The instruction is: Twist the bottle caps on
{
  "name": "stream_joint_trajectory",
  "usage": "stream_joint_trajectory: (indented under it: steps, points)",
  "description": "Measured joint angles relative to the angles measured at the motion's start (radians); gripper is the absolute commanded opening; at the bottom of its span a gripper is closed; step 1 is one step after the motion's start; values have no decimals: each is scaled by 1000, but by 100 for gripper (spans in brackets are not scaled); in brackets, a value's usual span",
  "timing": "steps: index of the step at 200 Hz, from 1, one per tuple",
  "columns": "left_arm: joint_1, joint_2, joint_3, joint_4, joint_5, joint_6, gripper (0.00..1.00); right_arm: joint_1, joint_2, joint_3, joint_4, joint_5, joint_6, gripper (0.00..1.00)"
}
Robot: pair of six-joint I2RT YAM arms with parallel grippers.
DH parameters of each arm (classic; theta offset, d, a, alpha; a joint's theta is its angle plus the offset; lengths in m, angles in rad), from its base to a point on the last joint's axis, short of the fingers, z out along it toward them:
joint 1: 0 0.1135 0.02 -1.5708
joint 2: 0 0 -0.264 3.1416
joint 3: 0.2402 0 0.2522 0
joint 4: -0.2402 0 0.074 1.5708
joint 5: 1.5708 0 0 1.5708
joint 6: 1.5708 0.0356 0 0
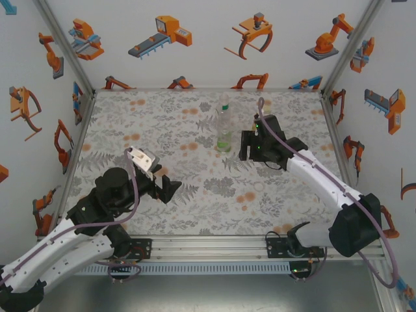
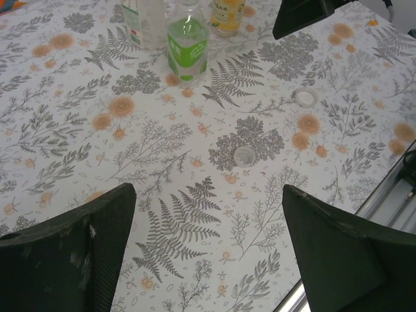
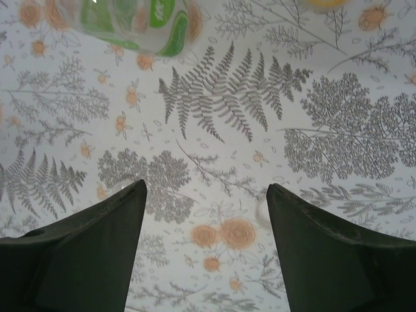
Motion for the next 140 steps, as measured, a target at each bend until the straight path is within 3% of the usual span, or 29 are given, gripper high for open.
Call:
stream_joint_trajectory:
  steps: [58,140]
  points:
    - [0,-9,-26,14,-26,-11,86,81,94,15,146,122,41,71]
    - [0,-53,-47,14,-77,-26,88,141,305,189,245,197,40,74]
